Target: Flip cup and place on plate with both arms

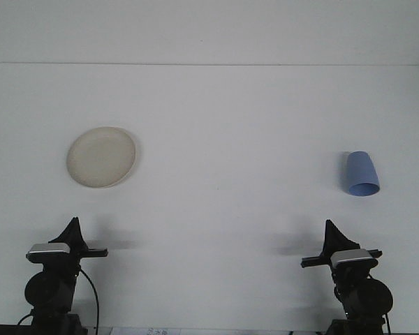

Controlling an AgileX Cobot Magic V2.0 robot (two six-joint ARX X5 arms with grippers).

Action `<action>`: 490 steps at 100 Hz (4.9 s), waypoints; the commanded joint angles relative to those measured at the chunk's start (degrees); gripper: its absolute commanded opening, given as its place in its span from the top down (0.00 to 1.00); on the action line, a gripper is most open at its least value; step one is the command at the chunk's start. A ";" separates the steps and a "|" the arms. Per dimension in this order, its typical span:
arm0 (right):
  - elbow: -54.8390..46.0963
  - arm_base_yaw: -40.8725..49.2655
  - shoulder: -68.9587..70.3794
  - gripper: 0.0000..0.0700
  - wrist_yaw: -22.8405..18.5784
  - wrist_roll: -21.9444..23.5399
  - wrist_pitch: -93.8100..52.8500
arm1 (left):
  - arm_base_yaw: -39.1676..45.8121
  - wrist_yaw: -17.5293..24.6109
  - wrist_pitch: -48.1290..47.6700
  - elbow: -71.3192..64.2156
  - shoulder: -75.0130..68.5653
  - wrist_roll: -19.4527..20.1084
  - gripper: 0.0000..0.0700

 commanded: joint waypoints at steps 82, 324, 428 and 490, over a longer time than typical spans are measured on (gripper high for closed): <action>-0.11 -0.02 -0.11 0.99 -0.24 1.55 0.87 | 0.15 -0.26 0.57 -1.11 -0.11 0.72 0.98; 39.21 -22.93 87.80 0.36 2.80 -12.72 19.98 | 0.15 -0.26 0.57 -1.11 -0.11 0.72 0.98; 57.70 0.35 59.10 1.00 1.36 3.96 -26.32 | 0.15 -0.26 0.57 -1.11 -0.11 0.72 0.98; 83.67 42.62 87.58 1.00 4.48 0.90 -64.59 | 0.15 -0.26 0.57 -1.11 -0.11 0.72 0.98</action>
